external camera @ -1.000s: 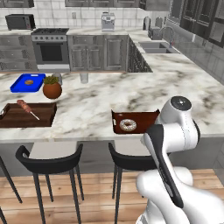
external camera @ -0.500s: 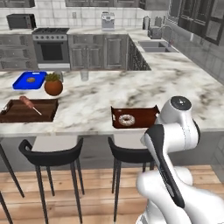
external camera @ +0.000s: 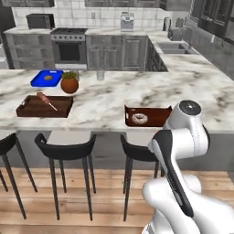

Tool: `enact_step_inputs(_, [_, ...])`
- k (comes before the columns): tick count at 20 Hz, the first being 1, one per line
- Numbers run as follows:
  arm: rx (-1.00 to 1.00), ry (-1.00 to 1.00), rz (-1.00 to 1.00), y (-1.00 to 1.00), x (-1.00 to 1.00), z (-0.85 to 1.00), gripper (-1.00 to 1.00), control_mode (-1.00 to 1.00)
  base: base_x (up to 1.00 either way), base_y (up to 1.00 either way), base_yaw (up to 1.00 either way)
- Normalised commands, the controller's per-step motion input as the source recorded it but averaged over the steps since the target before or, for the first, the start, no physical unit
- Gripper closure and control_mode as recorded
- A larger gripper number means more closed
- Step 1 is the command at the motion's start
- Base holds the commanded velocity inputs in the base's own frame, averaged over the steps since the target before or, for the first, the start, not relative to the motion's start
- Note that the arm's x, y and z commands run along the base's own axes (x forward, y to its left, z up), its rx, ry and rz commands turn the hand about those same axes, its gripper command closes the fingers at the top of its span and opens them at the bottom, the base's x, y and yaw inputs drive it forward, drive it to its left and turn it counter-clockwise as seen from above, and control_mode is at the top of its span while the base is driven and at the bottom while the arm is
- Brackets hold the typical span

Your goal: Take the donut and cake from the fridge and place them on the empty tray on the dining counter.

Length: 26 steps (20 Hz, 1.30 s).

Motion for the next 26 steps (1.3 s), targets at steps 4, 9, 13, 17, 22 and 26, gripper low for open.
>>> enact_step_inputs(4, [0.00,0.00,0.00,0.00,0.00,0.00,-1.00,1.00,-0.03,0.20,0.39])
enact_step_inputs(9, [0.00,0.00,0.00,0.00,0.00,0.00,-1.00,1.00,0.00,0.22,0.41])
enact_step_inputs(13, [0.00,0.00,0.00,0.00,0.00,0.00,-1.00,1.00,0.06,0.30,0.37])
enact_step_inputs(17, [0.00,0.00,0.00,0.00,0.00,0.00,-1.00,1.00,0.18,0.45,0.25])
enact_step_inputs(22, [0.00,0.00,0.00,0.00,0.00,0.00,-1.00,1.00,0.29,0.62,0.06])
enact_step_inputs(26, [0.00,0.00,0.00,0.00,0.00,0.00,-1.00,1.00,0.29,0.63,0.00])
